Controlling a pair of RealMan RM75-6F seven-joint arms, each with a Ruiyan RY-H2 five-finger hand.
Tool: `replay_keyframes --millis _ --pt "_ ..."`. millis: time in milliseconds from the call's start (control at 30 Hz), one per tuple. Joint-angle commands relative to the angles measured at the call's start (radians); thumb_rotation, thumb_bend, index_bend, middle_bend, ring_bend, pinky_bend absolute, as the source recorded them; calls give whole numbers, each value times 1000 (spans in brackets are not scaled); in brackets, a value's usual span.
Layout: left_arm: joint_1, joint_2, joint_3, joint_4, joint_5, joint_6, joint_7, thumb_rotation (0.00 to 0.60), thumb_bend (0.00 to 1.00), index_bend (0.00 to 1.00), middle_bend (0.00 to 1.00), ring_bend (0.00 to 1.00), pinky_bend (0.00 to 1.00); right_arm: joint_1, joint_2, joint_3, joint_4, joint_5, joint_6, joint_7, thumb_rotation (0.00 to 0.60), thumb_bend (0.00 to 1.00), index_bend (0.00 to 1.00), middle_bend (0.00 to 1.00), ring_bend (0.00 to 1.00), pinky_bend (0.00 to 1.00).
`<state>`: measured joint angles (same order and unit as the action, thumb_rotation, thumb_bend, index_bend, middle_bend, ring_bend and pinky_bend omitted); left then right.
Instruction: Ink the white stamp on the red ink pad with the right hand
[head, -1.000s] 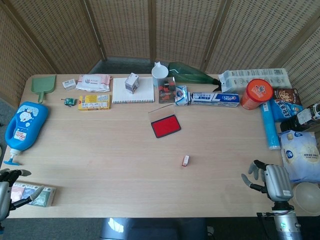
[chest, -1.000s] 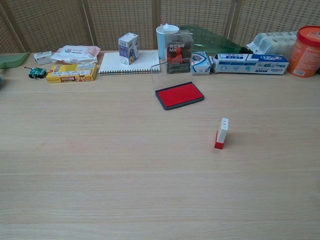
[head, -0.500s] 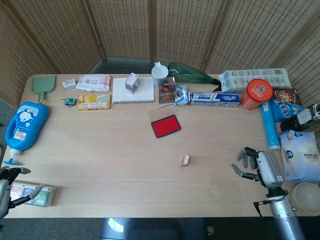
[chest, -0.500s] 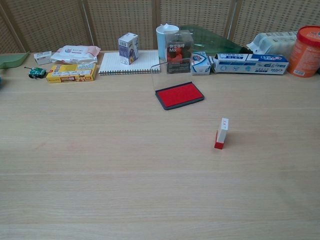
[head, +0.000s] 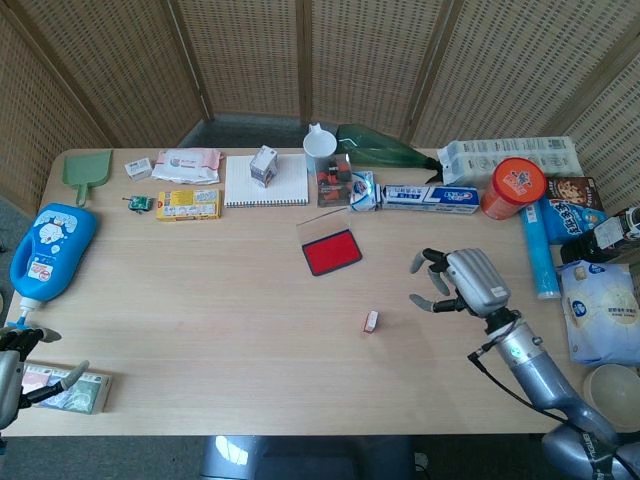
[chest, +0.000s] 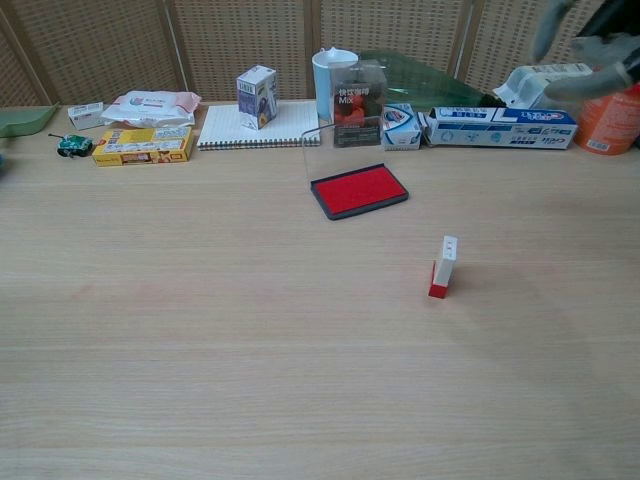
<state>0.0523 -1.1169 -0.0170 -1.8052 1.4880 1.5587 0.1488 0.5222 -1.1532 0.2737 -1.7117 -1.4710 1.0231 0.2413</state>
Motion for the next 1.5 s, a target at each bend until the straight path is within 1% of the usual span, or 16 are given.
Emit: replay_keyframes --millis 33,167,233,400,567,733,800,1000,1200,1300,1500 --pt "-13 0 -7 -13 -14 -17 24 188 116 369 401 313 182 87 -24 10 77 -12 -92 -67 524 229 437 940 1000 1000" --pt "-25 -3 -17 -24 -30 -29 46 188 116 369 401 313 182 149 -42 -10 136 -51 -151 -47 528 229 437 977 1000 1000" --pt "-31 -3 -20 -28 -40 -38 58 189 117 369 401 313 182 179 -52 -33 171 -95 -170 -31 530 229 437 990 1000 1000" --pt "-41 0 -25 -35 -55 -48 76 187 117 369 401 313 182 224 -73 -82 232 -168 -184 -2 539 229 470 1000 1000 1000" --pt "-61 26 -37 -52 -49 -59 97 186 116 369 401 313 182 248 -90 -128 268 -221 -176 -20 546 229 477 1000 1000 1000" --pt "-76 44 -42 -74 -43 -66 103 187 116 369 401 313 182 259 -109 -166 289 -251 -159 -34 589 229 483 1000 1000 1000" --pt "-81 47 -42 -79 -46 -73 108 189 116 369 401 313 182 268 -115 -177 299 -265 -155 -42 599 229 489 1000 1000 1000" --pt "-93 54 -46 -97 -44 -76 119 190 116 369 401 312 182 319 -135 -203 320 -307 -169 -54 600 229 494 1000 1000 1000" --pt "-98 58 -45 -102 -50 -78 122 186 116 369 402 312 182 350 -168 -227 351 -317 -182 -57 600 239 495 1000 1000 1000" --pt "-99 56 -42 -98 -55 -81 117 194 116 370 401 312 182 358 -186 -237 368 -315 -181 -60 600 244 495 1000 1000 1000" --pt "-98 52 -35 -87 -58 -82 104 188 117 369 401 313 182 371 -209 -255 396 -318 -175 -89 600 245 494 1000 1000 1000"
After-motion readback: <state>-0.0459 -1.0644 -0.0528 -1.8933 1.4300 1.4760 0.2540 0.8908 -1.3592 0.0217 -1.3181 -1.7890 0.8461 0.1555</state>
